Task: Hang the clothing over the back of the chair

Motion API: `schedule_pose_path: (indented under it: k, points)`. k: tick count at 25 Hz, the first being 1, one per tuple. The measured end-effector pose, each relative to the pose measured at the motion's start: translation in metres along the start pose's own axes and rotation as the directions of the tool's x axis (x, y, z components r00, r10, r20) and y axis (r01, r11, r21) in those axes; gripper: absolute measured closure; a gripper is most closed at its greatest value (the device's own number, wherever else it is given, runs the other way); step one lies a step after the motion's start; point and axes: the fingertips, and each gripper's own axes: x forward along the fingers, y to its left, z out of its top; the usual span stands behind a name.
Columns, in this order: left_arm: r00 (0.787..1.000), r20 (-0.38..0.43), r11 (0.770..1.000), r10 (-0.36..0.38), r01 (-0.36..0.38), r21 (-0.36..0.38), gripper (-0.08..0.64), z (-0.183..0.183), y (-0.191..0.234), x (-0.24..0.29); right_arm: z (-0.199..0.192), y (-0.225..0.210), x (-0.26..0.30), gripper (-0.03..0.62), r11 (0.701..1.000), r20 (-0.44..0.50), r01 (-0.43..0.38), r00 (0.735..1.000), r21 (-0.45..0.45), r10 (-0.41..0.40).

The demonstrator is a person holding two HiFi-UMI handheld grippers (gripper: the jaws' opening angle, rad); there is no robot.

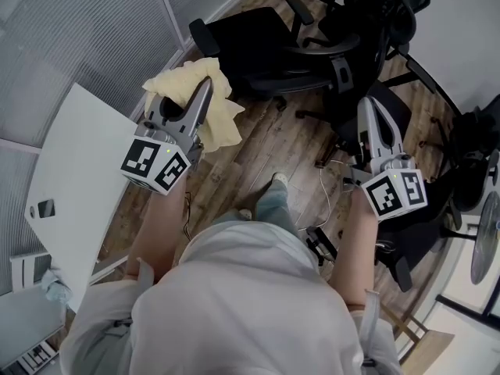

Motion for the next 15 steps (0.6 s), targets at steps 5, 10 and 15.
schedule_pose_path:
  k: [5, 10, 15]
  points:
    - [0.999, -0.006, 0.999, 0.040, -0.040, -0.004, 0.468, -0.001, 0.014, 0.018, 0.003, -0.014, 0.026, 0.571, 0.999, 0.002, -0.031, 1.000, 0.007, 0.031]
    - [0.998, -0.002, 0.998, 0.063, -0.063, 0.007, 0.468, 0.000, 0.021, 0.039, 0.004, -0.034, 0.050, 0.571, 0.998, -0.001, -0.058, 0.998, 0.017, 0.058]
    - [0.997, -0.002, 0.996, 0.082, -0.082, 0.022, 0.468, 0.000, 0.024, 0.064, 0.006, -0.054, 0.073, 0.571, 0.996, -0.005, -0.091, 0.996, 0.026, 0.091]
